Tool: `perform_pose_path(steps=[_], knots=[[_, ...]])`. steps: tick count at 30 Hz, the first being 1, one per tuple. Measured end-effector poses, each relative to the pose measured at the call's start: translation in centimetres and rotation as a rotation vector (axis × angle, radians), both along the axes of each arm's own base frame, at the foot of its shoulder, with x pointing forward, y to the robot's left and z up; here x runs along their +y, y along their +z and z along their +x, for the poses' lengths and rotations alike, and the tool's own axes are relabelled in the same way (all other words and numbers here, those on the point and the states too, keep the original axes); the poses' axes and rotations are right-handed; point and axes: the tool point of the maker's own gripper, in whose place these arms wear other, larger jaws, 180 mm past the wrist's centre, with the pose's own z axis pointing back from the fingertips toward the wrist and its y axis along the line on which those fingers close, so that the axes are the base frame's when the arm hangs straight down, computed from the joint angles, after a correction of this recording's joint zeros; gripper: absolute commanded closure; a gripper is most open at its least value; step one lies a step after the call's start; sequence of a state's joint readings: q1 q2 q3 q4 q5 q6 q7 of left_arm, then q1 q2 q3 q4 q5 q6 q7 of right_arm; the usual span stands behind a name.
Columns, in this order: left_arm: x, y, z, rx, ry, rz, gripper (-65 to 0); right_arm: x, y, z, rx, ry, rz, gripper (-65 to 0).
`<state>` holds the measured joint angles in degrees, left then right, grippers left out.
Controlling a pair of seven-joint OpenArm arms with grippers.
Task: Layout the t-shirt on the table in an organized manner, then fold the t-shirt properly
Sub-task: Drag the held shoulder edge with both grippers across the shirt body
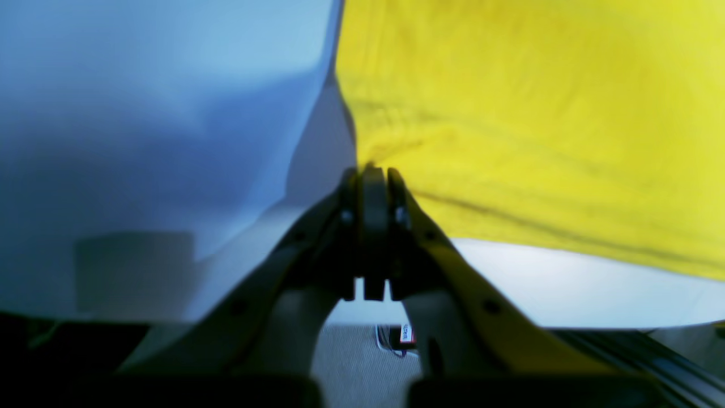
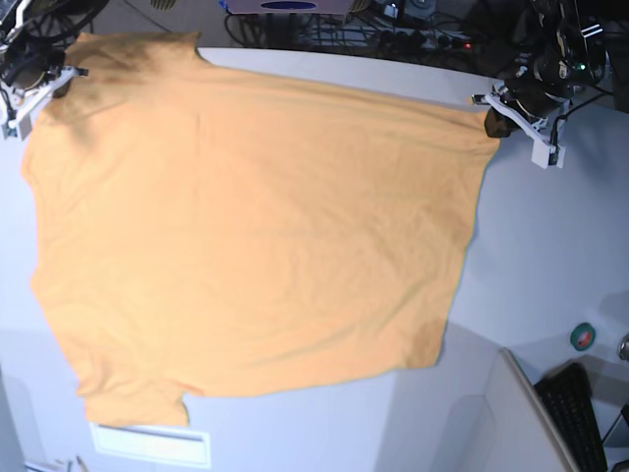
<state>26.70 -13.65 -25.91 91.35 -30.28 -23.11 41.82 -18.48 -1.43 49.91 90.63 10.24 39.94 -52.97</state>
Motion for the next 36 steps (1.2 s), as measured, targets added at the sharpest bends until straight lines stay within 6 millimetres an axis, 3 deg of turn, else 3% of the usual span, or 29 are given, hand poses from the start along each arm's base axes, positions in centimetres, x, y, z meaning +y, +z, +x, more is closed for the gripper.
perform_pose_path(steps=[3, 7, 12, 16, 19, 22, 27, 31, 36], knots=[[-0.1, 0.0, -0.5, 0.007, -0.004, 0.003, 0.0, -0.1, 0.1, 0.1, -0.011, -0.001, -0.002, 0.0], [-0.5, 1.7, -1.0, -0.018, -0.038, 0.029, 0.0, -0.5, 1.0, -0.2, -0.011, 0.012, -0.035, 0.0], [-1.2, 3.1, 0.5, -0.054, -0.071, 0.039, 0.0, -0.9, 2.0, 2.1, -0.066, 0.017, -0.055, 0.0], [-1.0, 3.7, 3.3, -0.06, -0.071, 0.037, 0.0, -1.0, 2.4, 3.6, -0.095, 0.017, -0.056, 0.0], [-1.2, 4.1, 5.8, -0.1, -0.063, 0.02, 0.0, -1.3, 3.2, 5.9, -0.138, 0.026, -0.063, 0.0], [-0.9, 3.7, 7.2, -0.102, -0.046, 0.003, 0.0, -1.0, 3.5, 8.5, -0.166, 0.092, -0.063, 0.0], [-2.0, 2.7, 9.4, -0.092, -0.063, -0.033, 0.0, -0.6, 2.5, 10.5, -0.147, 0.15, -0.034, 0.0], [-2.6, 2.0, 10.5, -0.077, -0.072, -0.054, 0.0, -0.7, 3.0, 13.0, -0.183, 0.145, -0.018, 0.0], [-2.3, 2.6, 12.6, -0.101, -0.075, -0.027, 0.0, -0.7, 3.2, 14.7, -0.201, 0.142, -0.001, 0.0]])
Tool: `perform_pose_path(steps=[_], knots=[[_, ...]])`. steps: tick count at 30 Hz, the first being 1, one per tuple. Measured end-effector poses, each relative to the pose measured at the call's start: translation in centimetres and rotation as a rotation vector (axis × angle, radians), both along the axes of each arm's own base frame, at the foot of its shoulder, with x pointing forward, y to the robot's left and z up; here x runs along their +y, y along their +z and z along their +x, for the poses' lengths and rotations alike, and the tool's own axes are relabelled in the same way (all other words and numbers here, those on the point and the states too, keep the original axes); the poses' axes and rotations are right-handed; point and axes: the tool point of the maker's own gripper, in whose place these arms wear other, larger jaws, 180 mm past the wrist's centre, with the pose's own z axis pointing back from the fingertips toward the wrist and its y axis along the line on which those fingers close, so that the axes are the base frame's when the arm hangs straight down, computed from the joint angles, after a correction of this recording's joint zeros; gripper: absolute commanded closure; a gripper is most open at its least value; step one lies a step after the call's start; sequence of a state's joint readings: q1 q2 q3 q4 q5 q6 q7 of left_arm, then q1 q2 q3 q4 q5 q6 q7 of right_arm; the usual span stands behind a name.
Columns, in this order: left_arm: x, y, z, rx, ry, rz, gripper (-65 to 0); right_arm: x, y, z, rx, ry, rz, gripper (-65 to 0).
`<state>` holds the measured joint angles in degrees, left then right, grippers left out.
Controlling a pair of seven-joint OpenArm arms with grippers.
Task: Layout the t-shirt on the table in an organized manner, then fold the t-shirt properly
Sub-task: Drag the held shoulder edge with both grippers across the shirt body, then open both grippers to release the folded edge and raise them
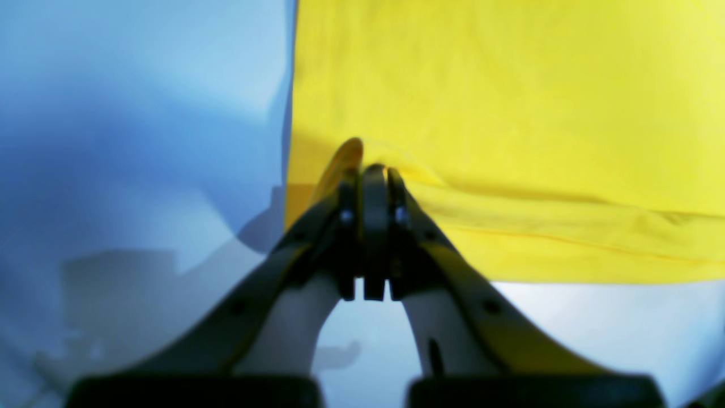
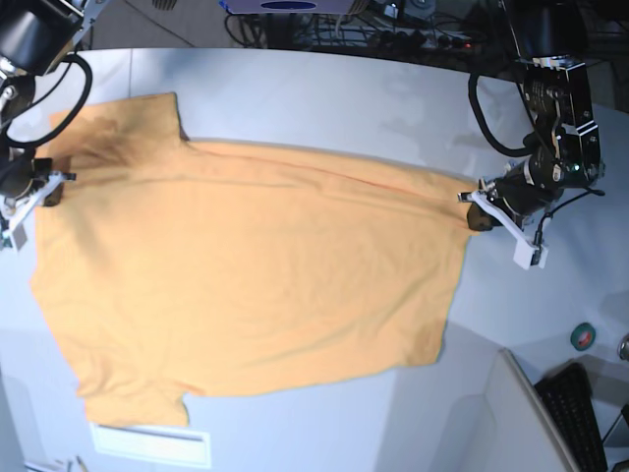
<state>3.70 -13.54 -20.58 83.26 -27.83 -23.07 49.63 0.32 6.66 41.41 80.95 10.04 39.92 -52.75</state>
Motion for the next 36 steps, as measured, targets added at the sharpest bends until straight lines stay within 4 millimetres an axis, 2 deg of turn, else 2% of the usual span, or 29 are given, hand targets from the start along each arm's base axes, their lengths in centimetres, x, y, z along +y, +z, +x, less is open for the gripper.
perform_pose_path(steps=[6, 10, 13, 17, 20, 25, 36], knots=[[0.6, 0.3, 0.8, -0.001, -0.008, 0.062, 0.0, 0.2, 0.2, 2.1, -0.023, -0.037, 0.034, 0.0], [0.8, 0.9, 1.7, -0.023, 0.002, 0.057, 0.0, -0.5, 0.4, 3.4, -0.031, -0.044, 0.047, 0.0], [1.1, 0.1, 2.0, -0.006, 0.02, 0.04, 0.0, -0.4, 0.2, 4.7, -0.081, -0.058, 0.074, 0.0], [1.3, -1.3, 1.8, 0.034, 0.038, 0.022, 0.0, 0.1, -0.9, 4.7, -0.078, -0.069, 0.109, 0.0], [1.3, -0.9, 2.9, -0.016, 0.05, 0.011, 0.0, -0.7, -1.4, 4.9, -0.054, -0.082, 0.12, 0.0], [1.5, -1.6, 2.7, 0.001, 0.082, 0.002, 0.0, -0.8, -0.9, 6.4, -0.117, -0.097, 0.136, 0.0], [1.6, -1.6, 2.8, 0.0, 0.086, 0.003, 0.0, -0.5, -1.0, 7.3, -0.12, -0.099, 0.159, 0.0]])
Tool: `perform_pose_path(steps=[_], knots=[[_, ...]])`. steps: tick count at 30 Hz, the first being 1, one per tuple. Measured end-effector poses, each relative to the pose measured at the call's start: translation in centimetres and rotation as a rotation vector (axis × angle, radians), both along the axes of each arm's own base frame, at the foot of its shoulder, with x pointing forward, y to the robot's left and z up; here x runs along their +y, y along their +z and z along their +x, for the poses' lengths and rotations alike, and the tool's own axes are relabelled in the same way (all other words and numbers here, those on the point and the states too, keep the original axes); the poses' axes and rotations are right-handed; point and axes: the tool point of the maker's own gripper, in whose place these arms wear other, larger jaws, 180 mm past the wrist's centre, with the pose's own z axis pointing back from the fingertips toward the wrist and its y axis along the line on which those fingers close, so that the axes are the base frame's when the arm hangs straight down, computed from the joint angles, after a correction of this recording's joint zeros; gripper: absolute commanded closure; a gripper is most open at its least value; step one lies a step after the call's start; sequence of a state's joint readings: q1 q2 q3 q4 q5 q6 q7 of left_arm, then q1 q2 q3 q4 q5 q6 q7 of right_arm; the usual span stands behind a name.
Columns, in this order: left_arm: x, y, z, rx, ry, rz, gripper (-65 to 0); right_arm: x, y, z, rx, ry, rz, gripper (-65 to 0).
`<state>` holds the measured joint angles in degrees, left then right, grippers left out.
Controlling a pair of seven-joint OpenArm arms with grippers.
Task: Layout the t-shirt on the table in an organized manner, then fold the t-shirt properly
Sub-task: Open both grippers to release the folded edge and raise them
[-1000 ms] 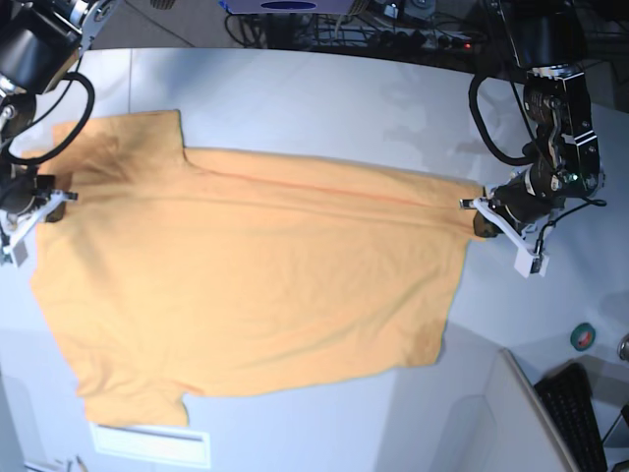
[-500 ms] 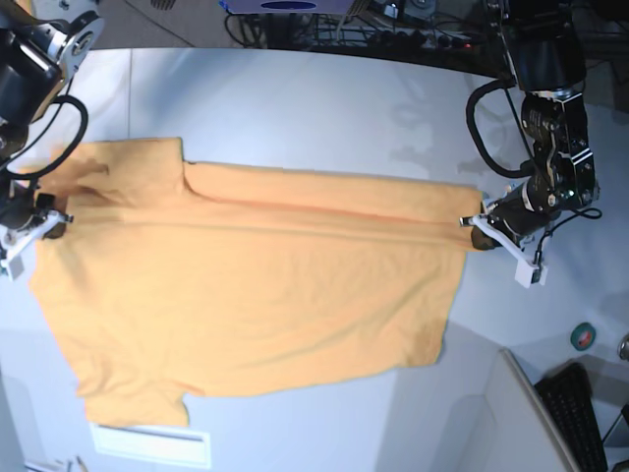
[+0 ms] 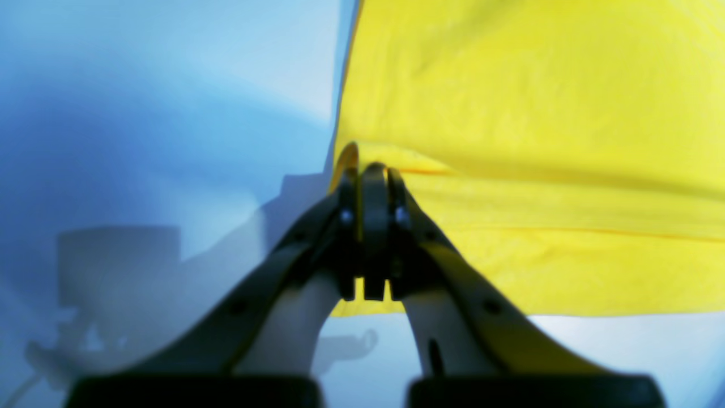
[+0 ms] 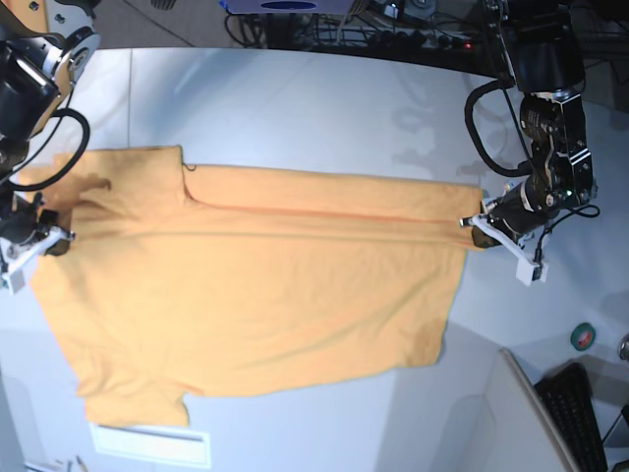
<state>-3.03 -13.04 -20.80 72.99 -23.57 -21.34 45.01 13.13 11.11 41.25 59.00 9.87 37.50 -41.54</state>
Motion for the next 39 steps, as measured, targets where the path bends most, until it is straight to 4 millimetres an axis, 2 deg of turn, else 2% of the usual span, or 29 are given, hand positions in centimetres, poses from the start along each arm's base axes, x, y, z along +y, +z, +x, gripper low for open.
perform_pose_path(steps=[7, 8, 9, 11, 13, 14, 15, 17, 20, 23, 25, 27, 29, 32, 34, 36, 39], knots=[[0.0, 0.4, 0.5, -0.012, -0.001, 0.0, 0.0, -0.5, -0.2, -0.1, 0.014, -0.051, -0.001, 0.0], [0.0, 0.5, 0.6, -0.015, 0.0, -0.001, -3.9, -0.7, -0.3, -0.2, 0.021, -0.072, -0.002, 0.0], [0.0, 0.5, 0.7, -0.016, 0.0, -0.001, -12.8, -0.9, -0.3, -0.2, 0.023, -0.08, -0.004, 0.0], [0.2, 0.5, 0.6, -0.017, 0.009, -0.001, -30.9, -1.2, -0.3, -0.3, 0.022, -0.1, -0.006, -17.6], [0.6, 0.5, 0.6, -0.015, 0.015, 0.009, -45.1, -1.4, 0.0, -0.2, 0.015, -0.099, -0.015, -30.2], [0.6, 0.6, 0.6, -0.016, 0.016, 0.01, -50.7, -1.5, 0.5, -0.1, 0.0, -0.102, -0.026, -33.2], [0.6, 0.7, 0.7, -0.023, 0.018, 0.006, -55.3, -1.6, 1.1, 0.0, -0.025, -0.103, -0.043, -33.3], [0.8, 0.9, 0.7, -0.03, 0.032, -0.004, -58.9, -2.1, 2.9, 0.2, -0.104, -0.108, -0.094, -33.3], [2.8, 1.3, 0.4, -0.049, 0.101, -0.012, -58.6, -2.3, 4.8, -1.0, -0.159, -0.132, -0.165, -33.3], [5.5, 1.6, -0.8, -0.057, 0.187, -0.009, -58.6, -1.9, 5.2, -3.5, -0.157, -0.183, -0.201, -33.9], [7.8, 1.3, -2.7, -0.052, 0.259, -0.002, -58.4, -1.1, 3.9, -6.0, -0.114, -0.198, -0.198, -34.1], [9.5, 0.9, -5.1, -0.024, 0.309, 0.02, -55.5, -0.5, 2.0, -8.4, -0.046, -0.208, -0.186, -34.1], [10.6, 1.0, -6.7, -0.013, 0.332, 0.044, -43.8, 0.5, 0.4, -10.0, 0.002, -0.209, -0.156, -34.1], [10.6, 1.7, -7.4, -0.034, 0.279, 0.065, -16.6, 1.4, -1.6, -11.0, 0.049, -0.21, -0.112, -34.1], [10.4, 1.5, -7.6, -0.03, 0.271, 0.066, 0.0, 1.5, -2.4, -11.3, 0.067, -0.213, -0.099, -33.8], [10.2, 1.1, -8.3, -0.012, 0.264, 0.066, 0.0, 1.7, -3.0, -11.7, 0.087, -0.212, -0.091, -33.6], [10.1, 0.5, -9.2, 0.013, 0.264, 0.067, 0.0, 1.3, -2.5, -11.0, 0.024, -0.228, -0.101, -33.5]])
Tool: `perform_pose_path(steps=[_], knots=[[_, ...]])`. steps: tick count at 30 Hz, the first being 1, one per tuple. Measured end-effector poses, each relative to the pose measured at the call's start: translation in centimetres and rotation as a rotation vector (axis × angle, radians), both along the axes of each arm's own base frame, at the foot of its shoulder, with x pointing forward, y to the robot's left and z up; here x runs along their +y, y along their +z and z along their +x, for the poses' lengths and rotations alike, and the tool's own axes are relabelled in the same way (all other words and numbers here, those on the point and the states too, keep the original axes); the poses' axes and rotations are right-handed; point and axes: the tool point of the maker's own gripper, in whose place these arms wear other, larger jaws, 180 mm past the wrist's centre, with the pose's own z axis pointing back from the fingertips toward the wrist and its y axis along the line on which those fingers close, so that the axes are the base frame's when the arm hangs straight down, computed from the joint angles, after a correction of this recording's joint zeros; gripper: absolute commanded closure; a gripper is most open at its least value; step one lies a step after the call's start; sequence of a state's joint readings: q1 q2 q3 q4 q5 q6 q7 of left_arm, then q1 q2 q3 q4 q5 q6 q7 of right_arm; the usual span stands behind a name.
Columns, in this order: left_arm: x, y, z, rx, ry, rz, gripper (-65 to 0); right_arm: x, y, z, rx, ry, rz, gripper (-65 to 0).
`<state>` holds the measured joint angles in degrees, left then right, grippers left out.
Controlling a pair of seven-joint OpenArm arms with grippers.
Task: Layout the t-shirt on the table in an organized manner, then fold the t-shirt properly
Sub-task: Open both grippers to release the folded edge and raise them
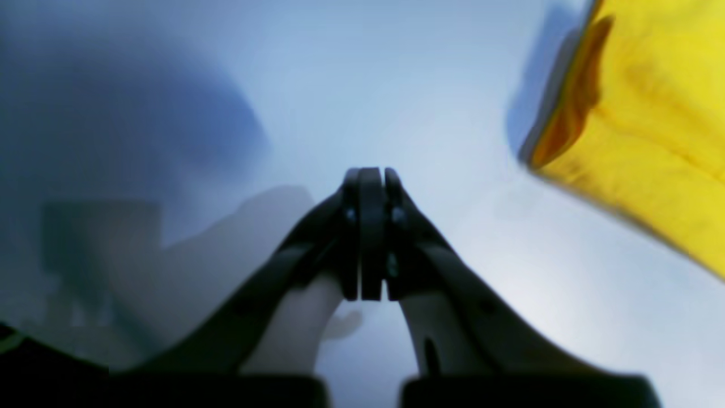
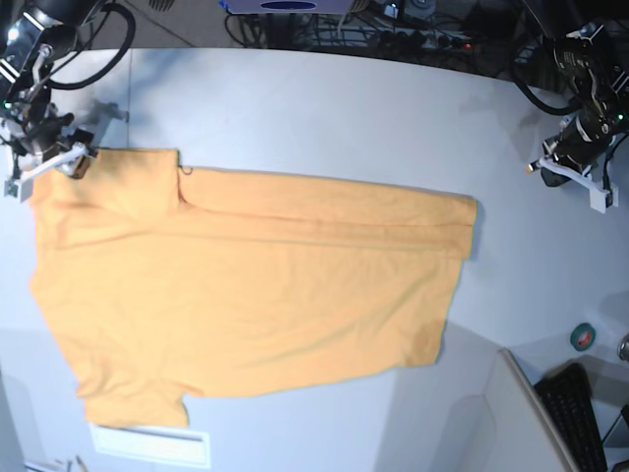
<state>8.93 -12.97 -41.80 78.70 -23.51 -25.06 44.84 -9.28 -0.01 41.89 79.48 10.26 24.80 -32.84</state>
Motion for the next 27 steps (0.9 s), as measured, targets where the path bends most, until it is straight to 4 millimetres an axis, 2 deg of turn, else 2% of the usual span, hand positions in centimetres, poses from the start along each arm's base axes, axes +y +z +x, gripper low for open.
perform_pose_path(steps=[5, 9, 12, 20, 22, 25, 27], knots=[[-0.3, 0.0, 0.1, -0.004, -0.003, -0.007, 0.0, -0.4, -0.3, -0.9, 0.013, -0.014, -0.003, -33.5], [-0.2, -0.1, 0.0, 0.0, -0.003, -0.005, 0.0, -3.3, -0.5, -1.3, 0.016, -0.086, -0.014, -33.5], [-0.4, -0.1, 0.0, -0.001, -0.006, -0.008, 0.0, -4.2, -1.4, -1.3, 0.044, -0.096, 0.002, -33.5], [-0.3, -0.1, 0.0, 0.001, -0.006, -0.007, 0.0, -3.2, -2.0, -1.4, 0.056, -0.085, 0.025, -32.6], [-0.3, -0.1, 0.0, 0.001, -0.006, -0.006, 0.0, -3.0, -2.1, -1.3, 0.054, -0.086, 0.029, -24.9], [-0.3, -0.2, -0.1, 0.004, -0.006, -0.007, 0.0, -2.3, -2.3, -1.4, 0.055, -0.088, 0.045, -2.4], [-0.3, -0.7, -0.3, 0.012, 0.0, -0.015, 0.0, -2.3, -2.3, -1.4, 0.056, -0.087, 0.046, 0.0]])
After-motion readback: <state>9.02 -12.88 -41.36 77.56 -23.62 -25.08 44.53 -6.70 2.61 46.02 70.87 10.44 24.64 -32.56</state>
